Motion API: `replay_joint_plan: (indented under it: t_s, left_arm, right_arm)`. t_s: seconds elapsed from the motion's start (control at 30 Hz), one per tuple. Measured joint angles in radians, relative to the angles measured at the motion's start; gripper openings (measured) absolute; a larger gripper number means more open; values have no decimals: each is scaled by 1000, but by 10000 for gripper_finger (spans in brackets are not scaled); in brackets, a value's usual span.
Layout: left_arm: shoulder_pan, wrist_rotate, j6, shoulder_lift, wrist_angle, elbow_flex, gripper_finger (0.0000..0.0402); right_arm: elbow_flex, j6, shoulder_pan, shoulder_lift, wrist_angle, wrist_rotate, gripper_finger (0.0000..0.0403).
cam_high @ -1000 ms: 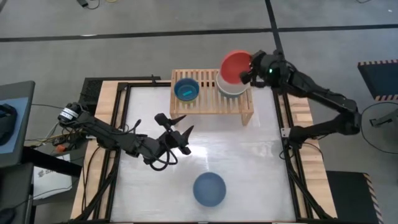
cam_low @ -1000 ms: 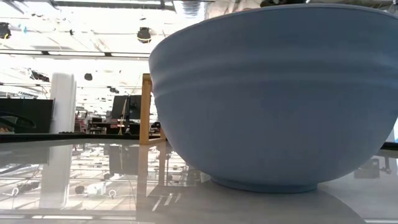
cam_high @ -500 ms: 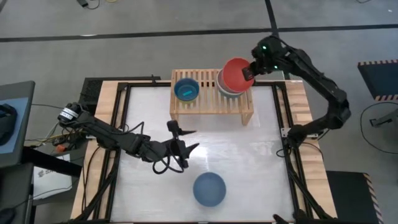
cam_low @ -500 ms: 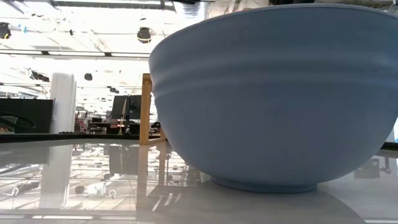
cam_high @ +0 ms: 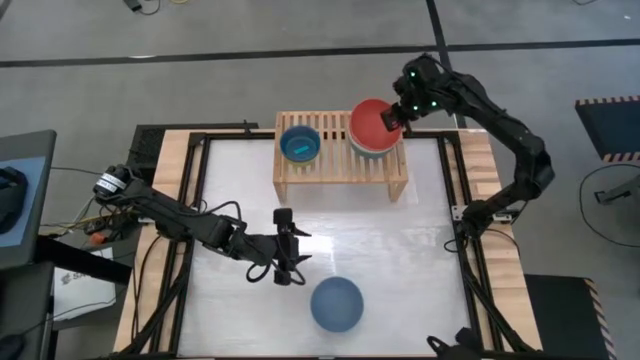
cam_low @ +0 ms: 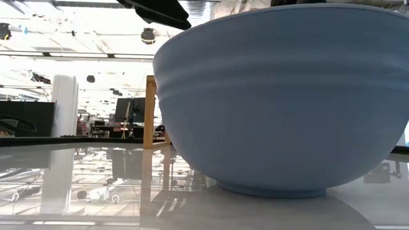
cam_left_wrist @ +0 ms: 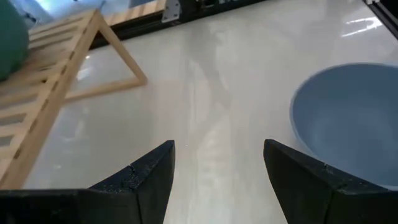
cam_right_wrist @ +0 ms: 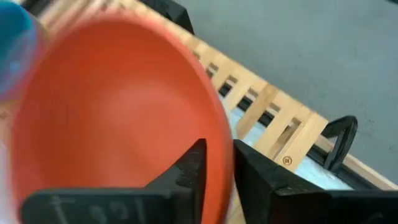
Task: Place and stack bowls onto a shelf
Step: Stack the orange bowl on top of the white bowls on hte shelf, then stack the blue bowl on top of the orange bowls on the shelf
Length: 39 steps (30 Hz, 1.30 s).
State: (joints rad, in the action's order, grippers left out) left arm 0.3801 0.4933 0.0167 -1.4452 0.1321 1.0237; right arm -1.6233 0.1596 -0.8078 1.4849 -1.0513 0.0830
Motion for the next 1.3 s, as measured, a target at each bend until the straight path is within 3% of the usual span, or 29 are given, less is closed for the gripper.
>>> replay_joint_plan:
  t_s: [0.2,0.33,0.4,0.53,0.97,1.1,1.3]
  left_arm:
    - [0,1,-14,0,9,0,233]
    - [0,1,-34,0,9,0,233]
    - [-3,-10,-46,-9,5,0,233]
    - [-21,-141,-49,-52,-20,0,233]
    - [-68,-526,-132,-239,-209,-1,233]
    - [-84,-553,-209,-271,-295,1,228]
    - [-110,-523,-249,-310,-262,2,187]
  right_arm:
    - [-118,21,0,-2,-31,-1,152]
    - [-165,43,11,-3,-28,-2,171]
    - [-166,48,25,-3,-30,-2,172]
    - [-165,42,59,-20,-36,-12,169]
    - [-165,33,399,-209,-38,-235,169]
    - [-152,59,448,-240,-60,-293,169]
    - [-106,83,482,-252,-67,-347,169]
